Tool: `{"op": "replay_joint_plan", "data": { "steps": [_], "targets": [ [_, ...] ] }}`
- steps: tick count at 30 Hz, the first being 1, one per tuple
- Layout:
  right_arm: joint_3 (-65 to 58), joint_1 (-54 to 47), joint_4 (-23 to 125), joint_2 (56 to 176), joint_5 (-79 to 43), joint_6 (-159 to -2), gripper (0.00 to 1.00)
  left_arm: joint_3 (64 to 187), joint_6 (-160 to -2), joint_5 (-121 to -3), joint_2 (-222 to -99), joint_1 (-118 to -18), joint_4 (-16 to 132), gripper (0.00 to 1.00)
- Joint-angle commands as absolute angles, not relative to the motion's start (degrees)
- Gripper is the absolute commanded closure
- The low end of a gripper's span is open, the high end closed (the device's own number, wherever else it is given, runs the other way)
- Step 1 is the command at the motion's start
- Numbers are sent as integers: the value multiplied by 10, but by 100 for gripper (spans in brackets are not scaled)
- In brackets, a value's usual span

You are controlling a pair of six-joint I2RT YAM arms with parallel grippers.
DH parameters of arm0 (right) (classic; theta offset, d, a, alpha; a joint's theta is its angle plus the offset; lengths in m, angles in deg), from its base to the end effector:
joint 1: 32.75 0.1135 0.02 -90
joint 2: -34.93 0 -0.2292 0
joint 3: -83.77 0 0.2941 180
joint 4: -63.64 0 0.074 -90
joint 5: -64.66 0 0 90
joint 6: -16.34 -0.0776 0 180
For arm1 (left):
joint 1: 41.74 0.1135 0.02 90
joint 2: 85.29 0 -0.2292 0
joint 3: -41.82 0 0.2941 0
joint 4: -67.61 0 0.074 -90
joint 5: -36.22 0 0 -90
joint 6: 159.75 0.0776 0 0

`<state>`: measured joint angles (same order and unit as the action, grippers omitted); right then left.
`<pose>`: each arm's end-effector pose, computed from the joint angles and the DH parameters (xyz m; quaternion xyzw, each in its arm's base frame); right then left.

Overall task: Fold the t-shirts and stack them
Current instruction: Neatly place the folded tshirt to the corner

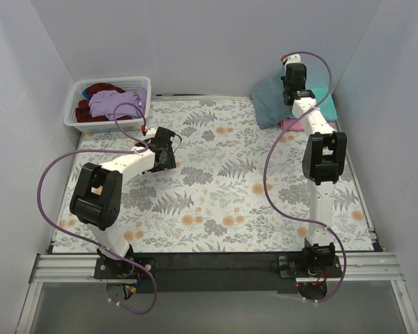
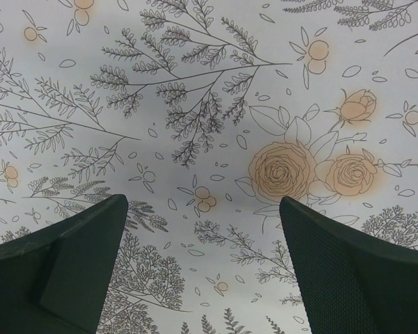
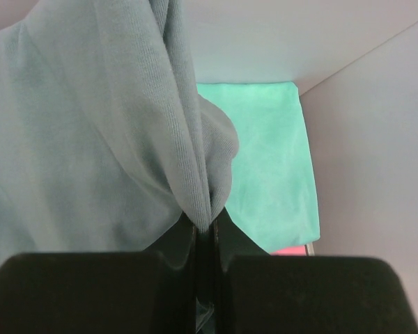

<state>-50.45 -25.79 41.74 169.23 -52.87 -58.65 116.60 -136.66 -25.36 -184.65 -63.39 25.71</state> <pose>0.6065 0.0379 0.2237 -0.0228 0.8157 -0.2349 0.5281 0.3682 -0.1064 0.0869 -0.4114 0.8567 0.0341 0.3092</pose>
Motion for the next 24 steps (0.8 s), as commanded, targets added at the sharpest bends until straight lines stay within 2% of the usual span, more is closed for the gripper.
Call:
{"op": "replay_joint_plan", "data": {
  "steps": [1, 10, 20, 24],
  "targets": [
    [-517, -292, 468, 1634, -507, -612, 99, 1188, -1369, -252, -1852, -633, 253, 10],
    [-510, -372, 476, 1644, -357, -663, 99, 1191, -1368, -257, -1865, -633, 246, 10],
    [-518, -435, 492, 1676, -260, -649, 98, 1198, -1369, -264, -1886, -633, 242, 11],
    [-509, -449, 505, 1678, -259, -648, 96, 1201, -1368, -269, -1894, -633, 240, 11]
  ]
}}
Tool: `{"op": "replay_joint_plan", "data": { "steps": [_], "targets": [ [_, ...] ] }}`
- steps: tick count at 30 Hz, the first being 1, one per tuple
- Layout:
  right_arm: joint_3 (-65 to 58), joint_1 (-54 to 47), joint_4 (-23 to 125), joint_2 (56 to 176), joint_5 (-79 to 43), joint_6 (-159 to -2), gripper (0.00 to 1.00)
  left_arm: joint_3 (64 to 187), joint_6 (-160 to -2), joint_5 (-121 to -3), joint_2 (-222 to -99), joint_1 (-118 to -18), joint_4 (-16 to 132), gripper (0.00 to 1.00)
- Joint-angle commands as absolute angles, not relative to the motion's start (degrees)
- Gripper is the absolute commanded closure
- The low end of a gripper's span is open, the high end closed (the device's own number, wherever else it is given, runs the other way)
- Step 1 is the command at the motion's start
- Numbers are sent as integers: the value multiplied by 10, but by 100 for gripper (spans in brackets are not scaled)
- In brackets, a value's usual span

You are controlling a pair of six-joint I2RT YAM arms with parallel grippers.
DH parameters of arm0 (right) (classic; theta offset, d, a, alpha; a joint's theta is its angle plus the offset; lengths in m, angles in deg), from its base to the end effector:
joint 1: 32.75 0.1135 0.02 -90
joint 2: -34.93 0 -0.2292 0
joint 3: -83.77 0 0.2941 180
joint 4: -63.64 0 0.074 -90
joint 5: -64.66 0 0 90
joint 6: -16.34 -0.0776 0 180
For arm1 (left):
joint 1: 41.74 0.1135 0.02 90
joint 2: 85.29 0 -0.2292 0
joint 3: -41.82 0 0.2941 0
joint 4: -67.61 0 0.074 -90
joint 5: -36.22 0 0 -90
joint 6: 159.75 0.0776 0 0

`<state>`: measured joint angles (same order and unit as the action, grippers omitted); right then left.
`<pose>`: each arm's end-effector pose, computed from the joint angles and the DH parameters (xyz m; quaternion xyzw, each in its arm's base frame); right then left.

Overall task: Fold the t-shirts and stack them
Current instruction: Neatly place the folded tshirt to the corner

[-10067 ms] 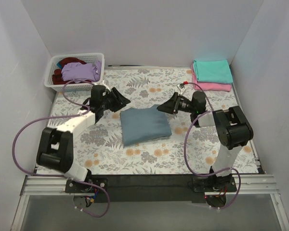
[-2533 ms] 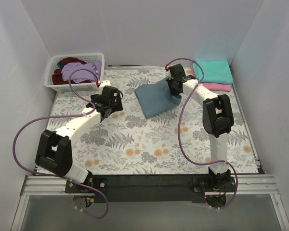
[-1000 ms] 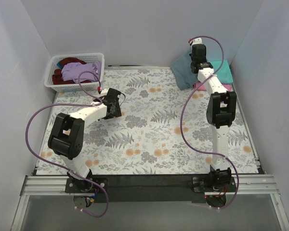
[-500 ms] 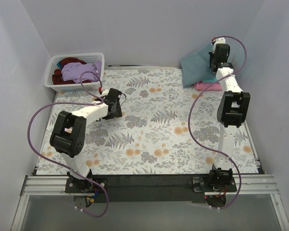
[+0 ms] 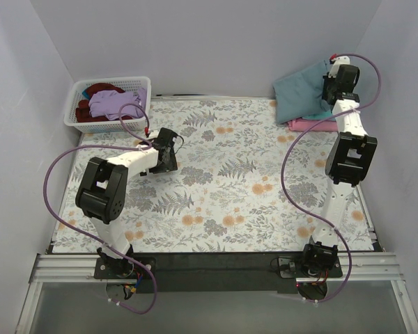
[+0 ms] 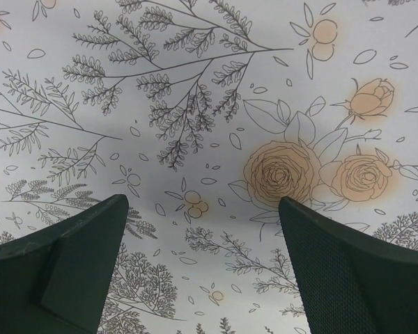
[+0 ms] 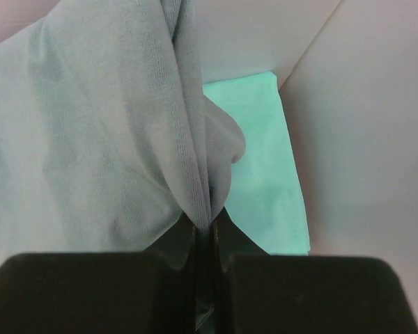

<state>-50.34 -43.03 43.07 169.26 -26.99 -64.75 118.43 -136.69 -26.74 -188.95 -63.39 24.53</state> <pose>0.6057 -0.1121 0.2225 0.0180 0.8228 -0.1063 0.5579 0.3706 -0.1091 0.0679 -0.4060 0.8683 0.0477 0.2809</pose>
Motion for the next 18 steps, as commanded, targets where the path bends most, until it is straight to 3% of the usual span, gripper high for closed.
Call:
{"op": "replay_joint_plan", "data": {
  "steps": [1, 12, 16, 17, 18],
  "targets": [
    [-510, -451, 506, 1683, -259, -648, 96, 1201, -1369, -271, -1894, -633, 240, 11],
    [-496, -458, 577, 1706, -386, -623, 85, 1204, -1368, -275, -1905, -634, 238, 11],
    [-503, -458, 595, 1713, -427, -621, 60, 1207, -1367, -276, -1909, -634, 238, 11],
    [-502, -458, 594, 1711, -437, -625, 49, 1206, -1367, -277, -1909, -634, 238, 11],
    [-500, -458, 594, 1705, -442, -630, 46, 1207, -1367, -277, -1910, -634, 238, 11]
  ]
}}
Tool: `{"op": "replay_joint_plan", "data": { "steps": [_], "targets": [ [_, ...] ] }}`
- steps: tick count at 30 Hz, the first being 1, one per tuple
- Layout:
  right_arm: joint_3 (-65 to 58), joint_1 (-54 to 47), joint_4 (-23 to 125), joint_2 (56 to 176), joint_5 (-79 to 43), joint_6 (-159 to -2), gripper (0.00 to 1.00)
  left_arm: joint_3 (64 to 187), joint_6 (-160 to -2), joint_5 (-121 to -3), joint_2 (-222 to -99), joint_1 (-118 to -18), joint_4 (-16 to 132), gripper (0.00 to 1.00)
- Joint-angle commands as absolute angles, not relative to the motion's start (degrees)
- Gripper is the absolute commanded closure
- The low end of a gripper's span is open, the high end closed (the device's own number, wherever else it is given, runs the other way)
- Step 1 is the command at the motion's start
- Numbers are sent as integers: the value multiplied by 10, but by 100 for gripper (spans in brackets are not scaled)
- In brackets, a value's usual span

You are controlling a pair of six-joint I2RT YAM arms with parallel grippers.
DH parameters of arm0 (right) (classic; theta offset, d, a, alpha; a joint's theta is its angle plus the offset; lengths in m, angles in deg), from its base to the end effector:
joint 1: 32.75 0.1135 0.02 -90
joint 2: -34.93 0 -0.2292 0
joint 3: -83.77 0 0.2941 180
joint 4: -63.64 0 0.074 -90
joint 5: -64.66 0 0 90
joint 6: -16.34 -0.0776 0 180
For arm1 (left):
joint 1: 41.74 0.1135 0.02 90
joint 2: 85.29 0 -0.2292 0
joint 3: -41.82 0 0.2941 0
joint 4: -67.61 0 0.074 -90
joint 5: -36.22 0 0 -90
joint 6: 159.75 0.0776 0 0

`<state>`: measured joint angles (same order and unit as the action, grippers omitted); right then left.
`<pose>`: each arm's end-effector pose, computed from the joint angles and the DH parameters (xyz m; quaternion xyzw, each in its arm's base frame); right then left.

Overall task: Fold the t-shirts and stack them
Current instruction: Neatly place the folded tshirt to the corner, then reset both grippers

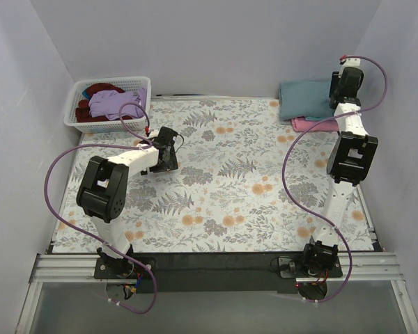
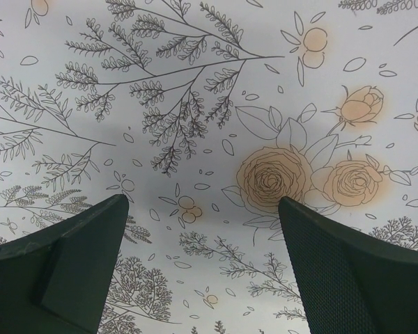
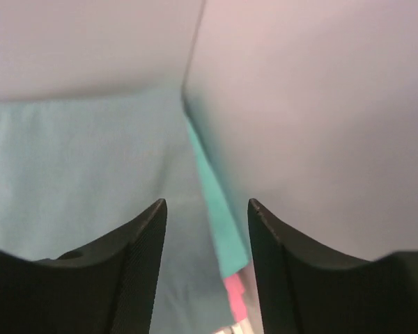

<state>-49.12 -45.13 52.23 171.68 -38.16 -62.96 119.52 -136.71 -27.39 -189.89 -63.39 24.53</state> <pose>0.6065 -0.1508 0.2113 0.0793 0.7887 -0.2076 0.5732 0.3745 -0.1115 0.0674 -0.4059 0.8695 0.0427 0.2781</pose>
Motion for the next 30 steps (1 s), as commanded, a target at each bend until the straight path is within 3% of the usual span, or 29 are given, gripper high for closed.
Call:
{"op": "replay_joint_plan", "data": {
  "steps": [1, 8, 14, 18, 25, 30],
  "targets": [
    [-496, -458, 596, 1701, -447, -636, 43, 1207, -1366, -277, -1910, -634, 237, 12],
    [-437, -425, 594, 1629, -444, -639, 34, 1212, -1368, -279, -1898, -634, 234, 12],
    [-333, -385, 579, 1491, -385, -689, 27, 1207, -1372, -280, -1851, -634, 234, 12],
    [-195, -379, 549, 1338, -291, -786, 26, 1196, -1379, -286, -1781, -634, 242, 11],
    [-15, -379, 474, 1059, -213, -812, 20, 1162, -1387, -305, -1623, -634, 247, 11],
    [72, -371, 420, 827, -243, -799, 3, 1156, -1402, -304, -1481, -634, 189, 9]
  ]
}}
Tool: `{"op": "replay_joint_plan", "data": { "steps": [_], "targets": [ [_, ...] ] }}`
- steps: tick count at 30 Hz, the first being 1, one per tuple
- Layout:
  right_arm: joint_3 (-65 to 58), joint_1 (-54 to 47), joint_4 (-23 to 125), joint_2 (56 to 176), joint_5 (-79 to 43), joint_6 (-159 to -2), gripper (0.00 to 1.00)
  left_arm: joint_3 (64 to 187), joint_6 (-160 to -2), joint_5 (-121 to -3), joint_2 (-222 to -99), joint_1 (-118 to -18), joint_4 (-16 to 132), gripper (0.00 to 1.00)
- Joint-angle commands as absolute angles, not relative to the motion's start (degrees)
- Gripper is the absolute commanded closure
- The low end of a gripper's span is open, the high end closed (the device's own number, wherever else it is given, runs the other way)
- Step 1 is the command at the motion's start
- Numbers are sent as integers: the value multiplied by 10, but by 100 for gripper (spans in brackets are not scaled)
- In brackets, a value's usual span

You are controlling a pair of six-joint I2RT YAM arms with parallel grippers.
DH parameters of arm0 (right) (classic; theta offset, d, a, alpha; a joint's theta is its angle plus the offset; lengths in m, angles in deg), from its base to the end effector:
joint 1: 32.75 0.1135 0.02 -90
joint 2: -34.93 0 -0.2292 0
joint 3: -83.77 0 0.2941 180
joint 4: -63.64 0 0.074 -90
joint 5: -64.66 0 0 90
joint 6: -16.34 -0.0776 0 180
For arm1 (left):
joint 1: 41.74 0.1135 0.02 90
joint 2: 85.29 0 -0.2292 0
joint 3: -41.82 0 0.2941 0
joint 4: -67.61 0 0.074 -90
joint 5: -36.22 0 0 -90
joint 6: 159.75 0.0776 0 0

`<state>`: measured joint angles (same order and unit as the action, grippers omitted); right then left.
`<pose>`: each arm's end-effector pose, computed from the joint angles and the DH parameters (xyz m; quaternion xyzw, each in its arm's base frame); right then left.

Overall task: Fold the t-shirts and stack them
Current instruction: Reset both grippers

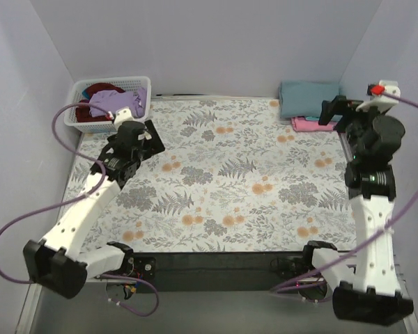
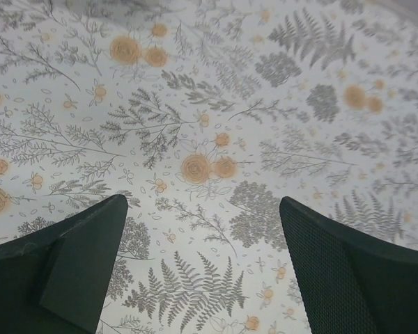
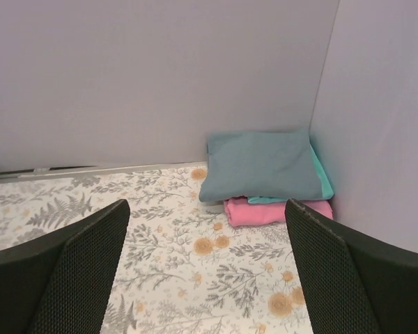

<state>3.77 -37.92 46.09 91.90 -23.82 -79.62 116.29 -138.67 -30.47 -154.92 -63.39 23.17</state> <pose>0.3155 -0.0265 0.4352 0.0554 0.6702 0.0140 0.7400 0.3322 -0.0988 0.2606 -0.4341 0.7774 -0.1677 0.4233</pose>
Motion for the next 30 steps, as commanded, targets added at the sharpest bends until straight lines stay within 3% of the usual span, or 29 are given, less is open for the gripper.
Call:
{"op": "replay_joint_plan", "data": {
  "steps": [1, 7, 14, 30],
  "targets": [
    [86, -353, 410, 797, -248, -790, 2, 1156, -1407, -303, -1460, -634, 172, 9],
    [173, -272, 368, 610, -329, -771, 2, 1116, -1431, -321, -1291, -634, 150, 8],
    [257, -258, 331, 443, -368, -748, 2, 1004, -1423, -357, -1116, -634, 223, 5],
    [333, -247, 321, 417, -331, -781, 2, 874, -1446, -377, -1091, -634, 316, 2]
  ]
}}
